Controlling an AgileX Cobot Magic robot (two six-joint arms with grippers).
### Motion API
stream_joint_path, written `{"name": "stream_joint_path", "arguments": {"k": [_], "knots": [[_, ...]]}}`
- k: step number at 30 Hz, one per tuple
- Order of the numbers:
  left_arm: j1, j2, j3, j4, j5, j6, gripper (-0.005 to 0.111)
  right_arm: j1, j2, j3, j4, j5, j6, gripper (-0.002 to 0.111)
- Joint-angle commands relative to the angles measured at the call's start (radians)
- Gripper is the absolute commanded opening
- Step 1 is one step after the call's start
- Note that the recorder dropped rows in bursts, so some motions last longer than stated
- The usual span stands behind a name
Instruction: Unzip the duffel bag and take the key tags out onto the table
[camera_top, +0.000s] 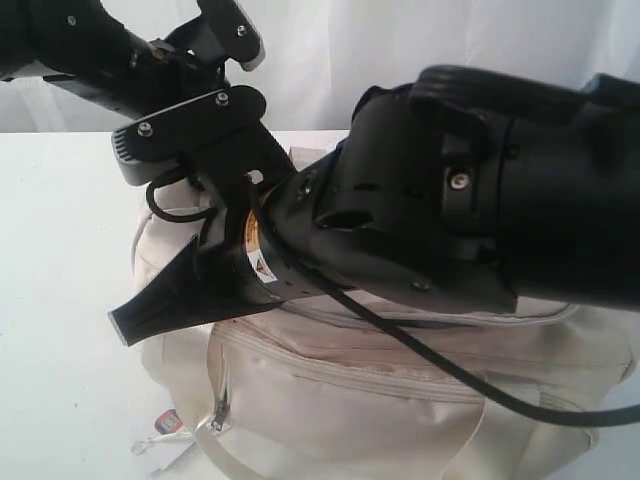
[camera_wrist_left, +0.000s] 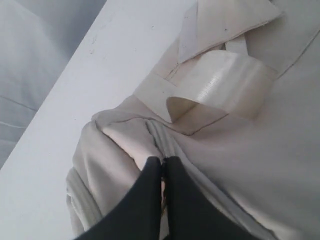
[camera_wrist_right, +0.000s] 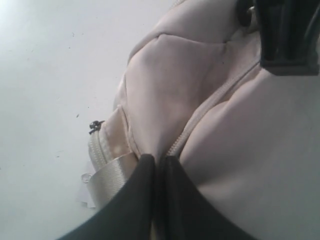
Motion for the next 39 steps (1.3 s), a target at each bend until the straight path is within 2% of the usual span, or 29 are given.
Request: {"name": "stream_joint_path", "arguments": {"k": [1,6,11,13,16,17,18,20,21,22,23,24,25,26,27,29,31,32,33,35,39], "knots": [[0.014,0.049,-0.090,-0.029,-0.071,-0.010,0.000,0.017,-0.020,-0.002,0.039,-0.015,-0.003,0.000],[0.036,0.141,-0.245,-0.027,0.010,-0.010,0.000,0.017,-0.020,0.000,0.039,-0.013,-0.004,0.000],[0.065,0.181,-0.313,-0.027,0.087,-0.069,0.002,0.017,-0.020,0.002,0.039,-0.013,-0.006,0.000],[0.065,0.181,-0.344,-0.013,0.139,-0.098,0.022,0.017,-0.020,0.002,0.039,-0.015,-0.008,0.000],[0.065,0.181,-0.402,0.110,0.276,-0.205,0.061,0.017,-0.020,0.002,0.039,-0.015,-0.008,0.000],[0.065,0.181,-0.426,0.141,0.337,-0.235,0.066,0.017,-0.020,0.002,0.039,-0.017,-0.008,0.000],[0.065,0.175,-0.454,0.180,0.407,-0.256,0.067,0.017,-0.020,0.002,0.039,-0.019,-0.008,0.000],[0.065,0.160,-0.500,0.236,0.508,-0.281,0.065,0.017,-0.020,0.002,0.039,-0.023,-0.008,0.000],[0.065,0.133,-0.525,0.323,0.604,-0.328,0.060,0.017,-0.020,0.002,0.039,-0.025,-0.010,0.000],[0.065,0.119,-0.530,0.357,0.643,-0.355,0.056,0.017,-0.020,0.002,0.039,-0.025,-0.011,0.000],[0.065,0.079,-0.532,0.423,0.734,-0.402,0.046,0.017,-0.021,0.002,0.039,-0.023,-0.039,0.000],[0.078,0.035,-0.529,0.421,0.791,-0.439,0.031,0.017,-0.024,0.002,0.039,-0.021,-0.075,0.000],[0.088,0.006,-0.515,0.391,0.795,-0.439,0.021,0.017,-0.028,0.002,0.039,-0.021,-0.091,0.000],[0.109,-0.061,-0.469,0.333,0.785,-0.430,0.000,0.017,-0.042,0.002,0.039,-0.019,-0.131,0.001],[0.118,-0.103,-0.437,0.314,0.783,-0.427,0.000,0.017,-0.052,0.002,0.039,-0.019,-0.155,0.002],[0.134,-0.236,-0.319,0.295,0.781,-0.427,0.000,0.017,-0.088,0.002,0.039,-0.019,-0.206,0.014],[0.134,-0.375,-0.188,0.295,0.767,-0.427,0.000,0.017,-0.122,0.002,0.037,-0.021,-0.281,0.032],[0.134,-0.451,-0.097,0.295,0.755,-0.425,0.000,0.017,-0.142,0.002,0.037,-0.004,-0.312,0.046],[0.134,-0.484,-0.044,0.295,0.743,-0.425,0.000,0.017,-0.153,0.002,0.037,0.013,-0.328,0.051],[0.134,-0.562,0.069,0.303,0.693,-0.425,0.000,0.017,-0.177,0.002,0.035,0.065,-0.366,0.057],[0.134,-0.699,0.263,0.305,0.528,-0.427,0.000,0.017,-0.237,0.000,0.008,0.313,-0.502,0.058]]}}
